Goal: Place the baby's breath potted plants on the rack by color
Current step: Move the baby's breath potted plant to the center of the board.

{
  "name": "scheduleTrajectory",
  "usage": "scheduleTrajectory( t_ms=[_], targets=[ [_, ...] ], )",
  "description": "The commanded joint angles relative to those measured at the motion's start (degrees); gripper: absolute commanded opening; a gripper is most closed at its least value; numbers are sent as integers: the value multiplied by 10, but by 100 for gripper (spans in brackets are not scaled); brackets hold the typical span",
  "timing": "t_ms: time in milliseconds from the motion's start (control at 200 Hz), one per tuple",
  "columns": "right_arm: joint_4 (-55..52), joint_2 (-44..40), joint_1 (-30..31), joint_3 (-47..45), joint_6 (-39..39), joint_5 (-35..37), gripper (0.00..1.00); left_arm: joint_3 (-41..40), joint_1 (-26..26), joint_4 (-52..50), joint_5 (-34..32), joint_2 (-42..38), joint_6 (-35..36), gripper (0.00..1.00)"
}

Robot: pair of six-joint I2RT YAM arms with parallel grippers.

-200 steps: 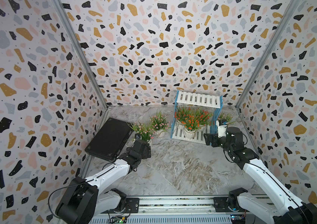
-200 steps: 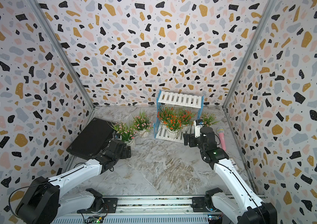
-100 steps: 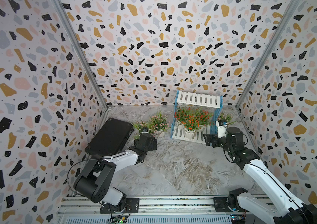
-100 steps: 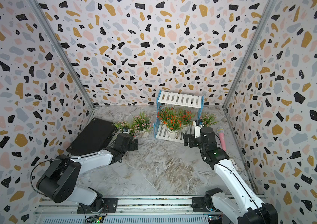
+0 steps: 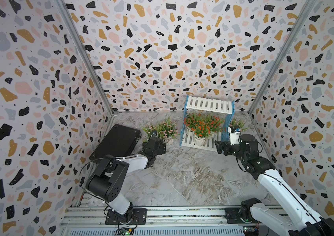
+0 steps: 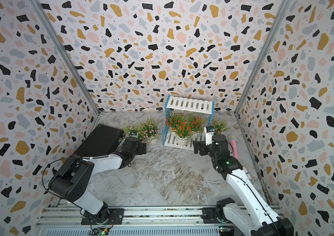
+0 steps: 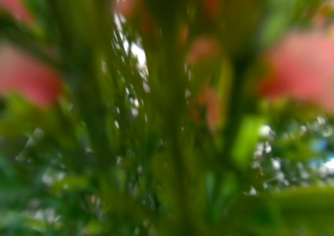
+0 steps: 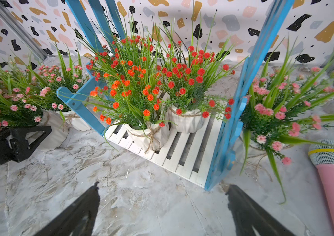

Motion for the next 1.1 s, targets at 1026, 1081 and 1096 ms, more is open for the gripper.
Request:
scheduleTrajectory(
  t_ms=[1026,1081,1096],
  targets=[
    [-82,-18,111,11,14,-18,98,-112,-239,60,20,-116,-15,76],
    [-88,-17,130,8,13,-5,98,-106,-248,61,23,-112,-14,86],
    [-89,-18,134,8,12,-4,98,-105,-248,59,24,-115,-15,89]
  ],
)
